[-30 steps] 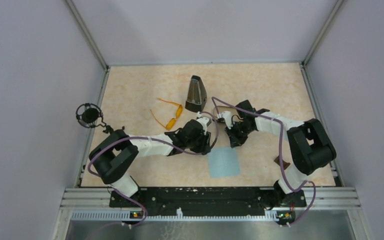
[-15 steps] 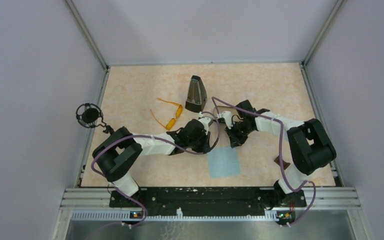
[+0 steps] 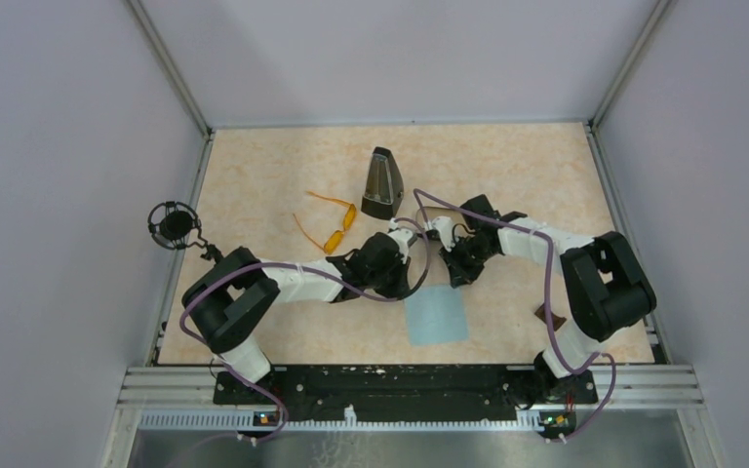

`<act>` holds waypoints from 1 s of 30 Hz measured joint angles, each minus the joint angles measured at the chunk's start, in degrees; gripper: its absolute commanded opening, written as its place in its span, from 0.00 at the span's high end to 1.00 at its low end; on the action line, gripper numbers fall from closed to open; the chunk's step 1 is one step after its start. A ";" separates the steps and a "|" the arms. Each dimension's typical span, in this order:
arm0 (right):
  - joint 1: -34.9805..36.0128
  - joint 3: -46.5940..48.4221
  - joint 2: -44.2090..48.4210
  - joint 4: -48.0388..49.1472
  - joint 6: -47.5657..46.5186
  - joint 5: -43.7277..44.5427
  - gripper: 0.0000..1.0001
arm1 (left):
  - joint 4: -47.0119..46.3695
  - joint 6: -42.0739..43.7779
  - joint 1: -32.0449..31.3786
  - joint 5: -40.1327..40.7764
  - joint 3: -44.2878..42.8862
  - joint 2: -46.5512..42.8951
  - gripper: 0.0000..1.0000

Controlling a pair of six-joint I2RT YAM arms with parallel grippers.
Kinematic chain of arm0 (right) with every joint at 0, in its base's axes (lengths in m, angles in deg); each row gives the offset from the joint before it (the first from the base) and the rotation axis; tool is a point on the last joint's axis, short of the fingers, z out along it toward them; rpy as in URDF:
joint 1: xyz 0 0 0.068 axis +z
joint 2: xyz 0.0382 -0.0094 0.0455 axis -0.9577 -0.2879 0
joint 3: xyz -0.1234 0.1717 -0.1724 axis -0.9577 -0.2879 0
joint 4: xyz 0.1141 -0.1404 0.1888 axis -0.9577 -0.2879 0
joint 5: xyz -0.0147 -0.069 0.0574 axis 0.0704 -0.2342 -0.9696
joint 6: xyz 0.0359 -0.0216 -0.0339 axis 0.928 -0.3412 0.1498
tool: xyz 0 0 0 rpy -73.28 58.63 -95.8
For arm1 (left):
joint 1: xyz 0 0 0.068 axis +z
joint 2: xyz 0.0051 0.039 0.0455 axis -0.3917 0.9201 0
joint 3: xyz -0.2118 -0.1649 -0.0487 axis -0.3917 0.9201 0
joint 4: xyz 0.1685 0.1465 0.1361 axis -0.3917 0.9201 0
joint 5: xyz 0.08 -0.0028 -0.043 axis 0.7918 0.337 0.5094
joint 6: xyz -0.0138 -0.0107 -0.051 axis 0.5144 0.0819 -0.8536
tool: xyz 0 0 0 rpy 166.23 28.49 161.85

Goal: Organize the sunglasses
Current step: Fold the glasses cleaning cloth at the center of the board.

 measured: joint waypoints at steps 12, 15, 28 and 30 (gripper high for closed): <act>-2.62 0.09 0.70 -0.22 -1.07 0.35 1.00 | -2.60 1.27 1.95 1.27 -1.77 0.02 1.00; -3.04 0.13 1.53 -0.20 -1.55 0.31 1.00 | -3.56 1.27 2.38 1.25 -2.32 0.02 1.00; -3.08 0.44 5.95 0.46 -2.78 -0.55 1.00 | -4.00 1.20 2.73 1.07 -2.75 0.50 1.00; -3.08 0.44 6.25 0.57 -2.78 -0.74 1.00 | -4.00 1.20 2.73 1.27 -2.67 0.46 1.00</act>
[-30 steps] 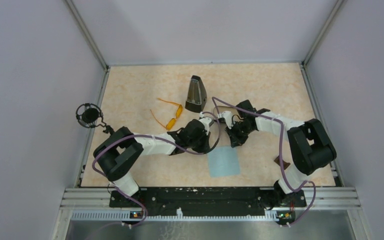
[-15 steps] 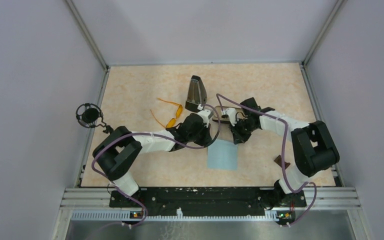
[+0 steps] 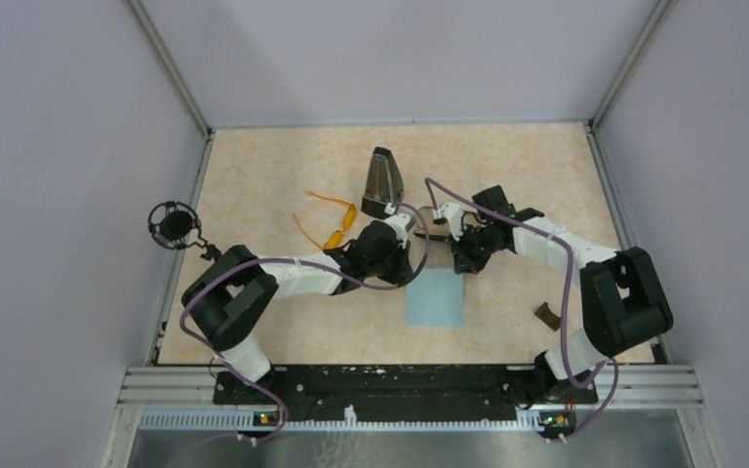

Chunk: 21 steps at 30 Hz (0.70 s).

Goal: Organize the sunglasses
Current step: Fold the glasses cleaning cloth at the center of the board.

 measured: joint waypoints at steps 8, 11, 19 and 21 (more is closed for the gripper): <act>-0.11 0.00 0.00 -0.48 -0.48 -0.83 1.00 | -0.07 -0.11 0.04 0.13 1.90 -1.20 1.00; -0.07 0.00 0.00 -1.05 -0.96 -1.62 1.00 | -0.13 -0.11 0.04 -0.35 2.43 -1.64 1.00; 1.40 -0.09 0.02 -3.69 -1.75 -2.29 1.00 | -0.76 -0.31 0.04 -3.17 3.87 -1.66 1.00; 1.77 -0.17 0.07 -4.07 -1.95 -2.36 1.00 | -1.01 -0.35 0.04 -4.11 4.66 -1.77 1.00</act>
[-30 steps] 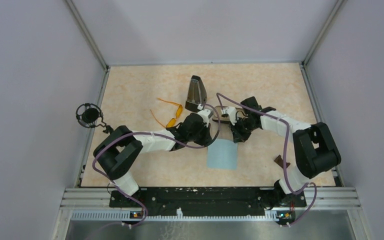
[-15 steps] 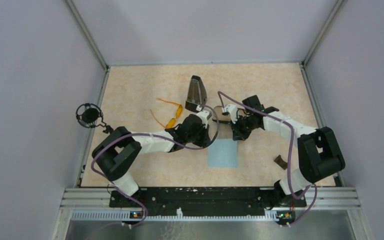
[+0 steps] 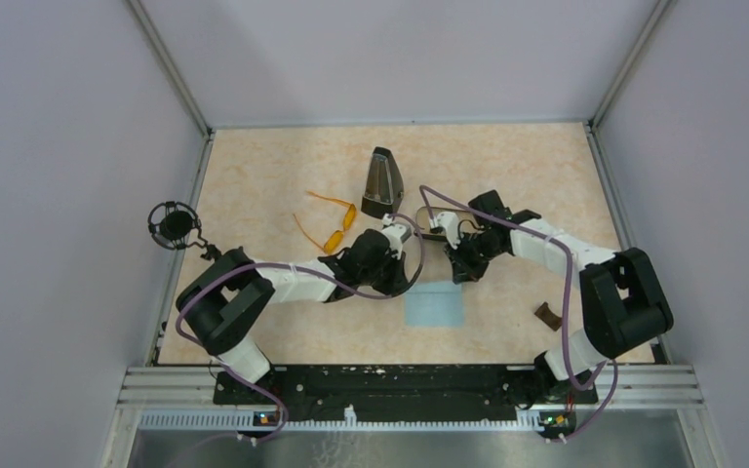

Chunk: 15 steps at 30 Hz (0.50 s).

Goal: Organize the sunglasses
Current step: Fold the glasses cleaning cloth at the center of the board.

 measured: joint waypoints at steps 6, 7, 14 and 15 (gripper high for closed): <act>0.46 -1.05 1.03 -1.46 -0.74 -0.35 1.00 | -1.27 -0.02 0.00 -2.80 1.97 -1.51 1.00; 0.57 -1.11 1.11 -1.66 -0.96 -0.37 1.00 | -1.60 0.00 -0.02 -3.13 2.21 -1.75 1.00; 0.81 -2.71 1.25 -2.91 -2.54 -0.83 1.00 | -2.54 0.07 -0.31 -5.86 2.73 -2.23 1.00; 0.90 -2.86 1.25 -2.95 -2.75 -0.96 1.00 | -2.56 0.07 -0.44 -6.05 2.73 -2.23 1.00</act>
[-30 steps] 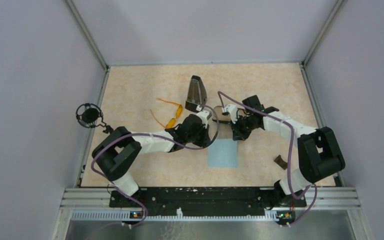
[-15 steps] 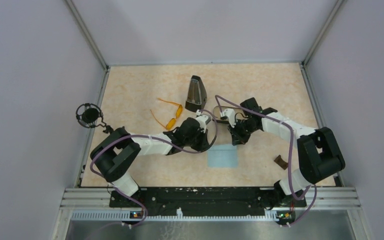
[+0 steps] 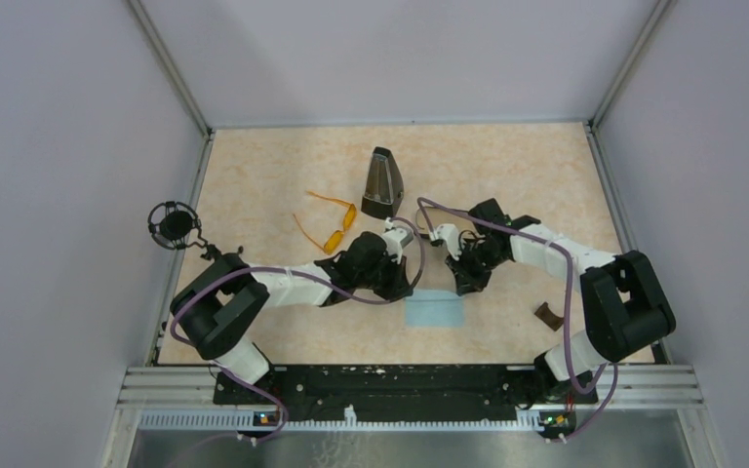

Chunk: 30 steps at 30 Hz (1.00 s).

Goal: Organize the sunglasses
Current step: Fold the glasses cleaning cloth at the center of the board.

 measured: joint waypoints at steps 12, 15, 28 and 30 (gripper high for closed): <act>1.09 -0.11 0.00 -1.60 -1.77 -1.25 1.00 | 0.04 0.00 -0.81 -0.22 0.52 0.00 1.00; 1.42 -0.44 0.00 -1.88 -1.86 -1.46 1.00 | 0.20 0.00 -0.81 -0.15 0.81 0.00 1.00; 2.19 -0.81 -0.02 -2.99 -2.69 -2.38 1.00 | 0.15 -0.39 -1.42 -1.27 1.68 -0.48 1.00; 2.27 -0.83 -0.02 -3.17 -2.78 -2.40 1.00 | 0.15 -0.48 -1.88 -1.36 2.03 -0.63 1.00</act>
